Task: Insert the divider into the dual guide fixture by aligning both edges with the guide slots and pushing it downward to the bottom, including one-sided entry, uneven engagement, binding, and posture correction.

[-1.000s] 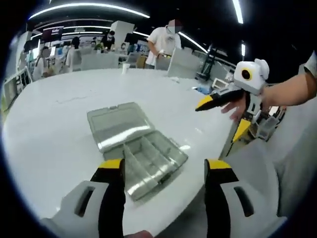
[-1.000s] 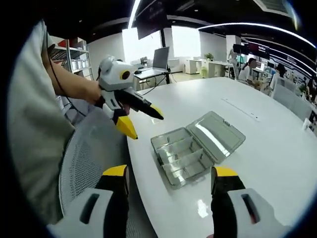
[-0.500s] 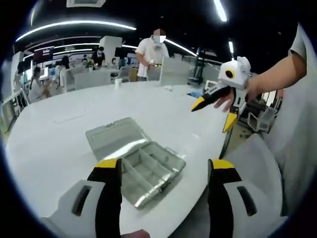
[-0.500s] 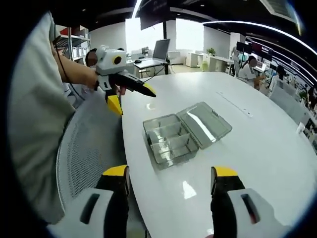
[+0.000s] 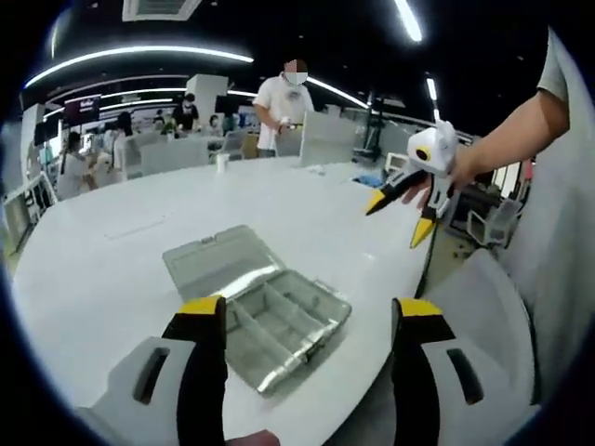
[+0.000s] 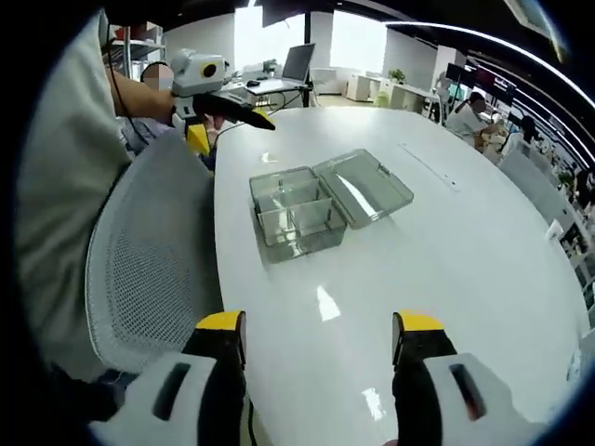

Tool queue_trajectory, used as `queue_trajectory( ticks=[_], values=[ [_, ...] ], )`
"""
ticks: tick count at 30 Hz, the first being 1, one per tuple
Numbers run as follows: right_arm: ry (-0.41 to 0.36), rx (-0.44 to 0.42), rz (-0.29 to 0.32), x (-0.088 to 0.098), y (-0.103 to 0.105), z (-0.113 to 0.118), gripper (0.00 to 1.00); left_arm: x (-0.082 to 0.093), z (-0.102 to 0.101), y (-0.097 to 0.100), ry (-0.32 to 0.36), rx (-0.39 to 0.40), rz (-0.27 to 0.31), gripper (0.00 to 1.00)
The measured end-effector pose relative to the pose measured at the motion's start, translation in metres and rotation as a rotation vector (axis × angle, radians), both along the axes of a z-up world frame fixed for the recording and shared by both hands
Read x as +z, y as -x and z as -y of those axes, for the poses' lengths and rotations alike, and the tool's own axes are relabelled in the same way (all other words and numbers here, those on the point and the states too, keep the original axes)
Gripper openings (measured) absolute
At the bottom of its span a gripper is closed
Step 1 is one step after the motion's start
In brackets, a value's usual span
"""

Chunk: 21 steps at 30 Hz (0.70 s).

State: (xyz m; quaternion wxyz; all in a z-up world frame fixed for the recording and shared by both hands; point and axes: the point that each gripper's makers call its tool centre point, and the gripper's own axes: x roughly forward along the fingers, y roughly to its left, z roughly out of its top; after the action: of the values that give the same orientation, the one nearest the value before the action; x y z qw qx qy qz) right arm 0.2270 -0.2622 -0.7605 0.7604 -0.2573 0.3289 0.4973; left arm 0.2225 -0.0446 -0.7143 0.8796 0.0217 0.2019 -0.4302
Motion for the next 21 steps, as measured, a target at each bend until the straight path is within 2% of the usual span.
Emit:
queue_trajectory(
  ticks=[1,10,21],
  values=[
    [0.026,0.001,-0.001,-0.003,0.001,0.005,0.60,-0.001,-0.001,0.000,-0.006,0.000,0.001,0.71],
    [0.075,0.007,-0.004,-0.019,0.006,0.024,0.59,-0.005,-0.001,0.002,-0.020,-0.009,-0.001,0.71],
    [0.098,-0.005,-0.019,-0.030,0.005,0.037,0.58,-0.006,0.000,0.004,-0.036,-0.018,0.001,0.71]
  ],
)
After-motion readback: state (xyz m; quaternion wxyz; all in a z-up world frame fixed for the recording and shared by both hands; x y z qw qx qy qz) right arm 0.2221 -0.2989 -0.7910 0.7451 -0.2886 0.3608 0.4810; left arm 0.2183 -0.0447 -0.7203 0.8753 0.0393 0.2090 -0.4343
